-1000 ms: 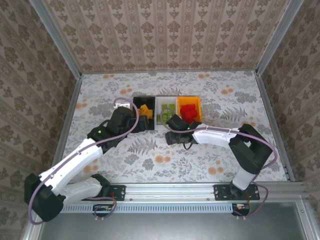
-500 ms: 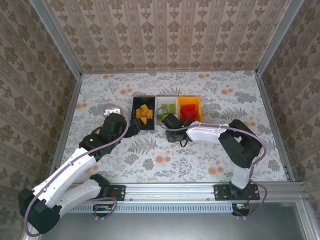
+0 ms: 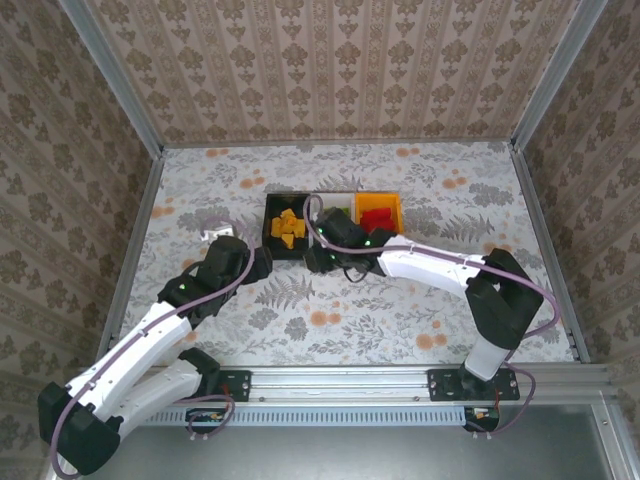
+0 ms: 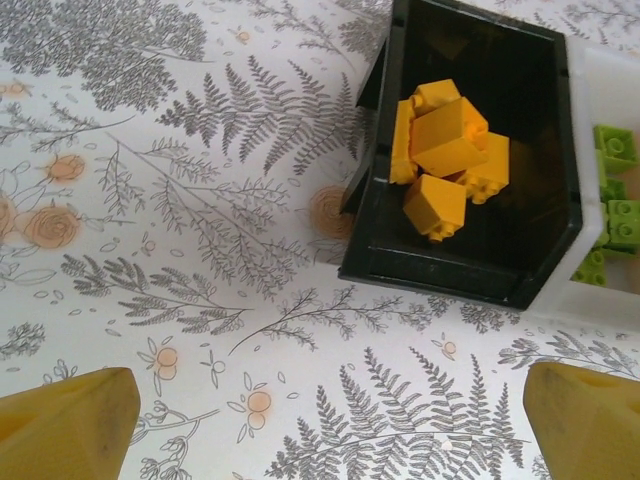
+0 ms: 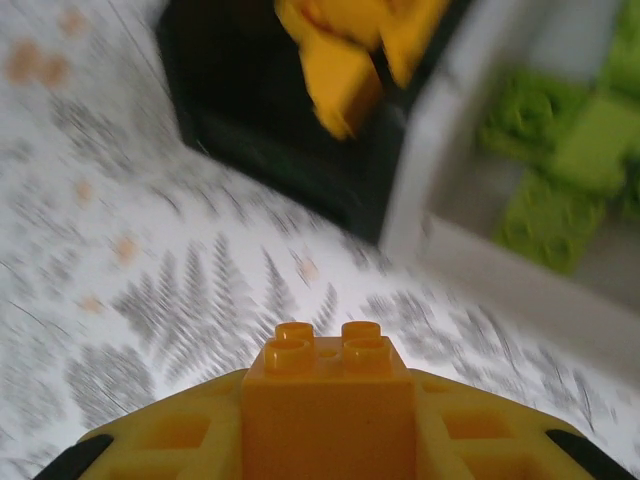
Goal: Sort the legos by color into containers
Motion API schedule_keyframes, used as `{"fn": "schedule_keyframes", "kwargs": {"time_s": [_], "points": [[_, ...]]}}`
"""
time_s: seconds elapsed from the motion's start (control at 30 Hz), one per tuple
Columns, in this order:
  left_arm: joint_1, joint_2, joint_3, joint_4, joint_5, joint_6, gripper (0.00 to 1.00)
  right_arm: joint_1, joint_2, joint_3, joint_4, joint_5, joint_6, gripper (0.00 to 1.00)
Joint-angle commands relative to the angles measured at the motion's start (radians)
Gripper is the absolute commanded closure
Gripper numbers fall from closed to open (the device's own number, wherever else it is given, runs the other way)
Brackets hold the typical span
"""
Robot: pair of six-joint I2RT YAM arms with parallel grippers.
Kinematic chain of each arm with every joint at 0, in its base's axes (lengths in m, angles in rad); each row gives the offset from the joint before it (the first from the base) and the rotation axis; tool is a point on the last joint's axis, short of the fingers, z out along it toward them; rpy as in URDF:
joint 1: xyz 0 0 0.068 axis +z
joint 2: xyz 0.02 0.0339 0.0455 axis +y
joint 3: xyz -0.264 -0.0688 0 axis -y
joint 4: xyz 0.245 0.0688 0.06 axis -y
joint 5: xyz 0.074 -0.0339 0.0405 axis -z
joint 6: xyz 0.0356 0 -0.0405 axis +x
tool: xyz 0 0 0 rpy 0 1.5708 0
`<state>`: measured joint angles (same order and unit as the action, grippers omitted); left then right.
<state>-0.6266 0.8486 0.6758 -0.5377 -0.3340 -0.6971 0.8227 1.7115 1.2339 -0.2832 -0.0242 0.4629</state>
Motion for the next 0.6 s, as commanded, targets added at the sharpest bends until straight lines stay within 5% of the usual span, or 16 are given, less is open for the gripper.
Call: {"fn": "schedule_keyframes", "kwargs": {"time_s": [0.0,0.4,0.57], "points": [[0.008,-0.018,-0.011,-0.019,-0.007,-0.041,0.00,-0.005,0.088,0.152,-0.030,-0.003,-0.026,0.66],[0.013,-0.051,-0.006,-0.059,0.003,-0.045,0.00,-0.037,0.445,0.620,-0.110,0.046,0.001,0.62],[0.014,-0.060,0.004,-0.073,-0.019,-0.033,0.00,-0.043,0.465,0.697,-0.089,0.007,-0.013,0.35]]}}
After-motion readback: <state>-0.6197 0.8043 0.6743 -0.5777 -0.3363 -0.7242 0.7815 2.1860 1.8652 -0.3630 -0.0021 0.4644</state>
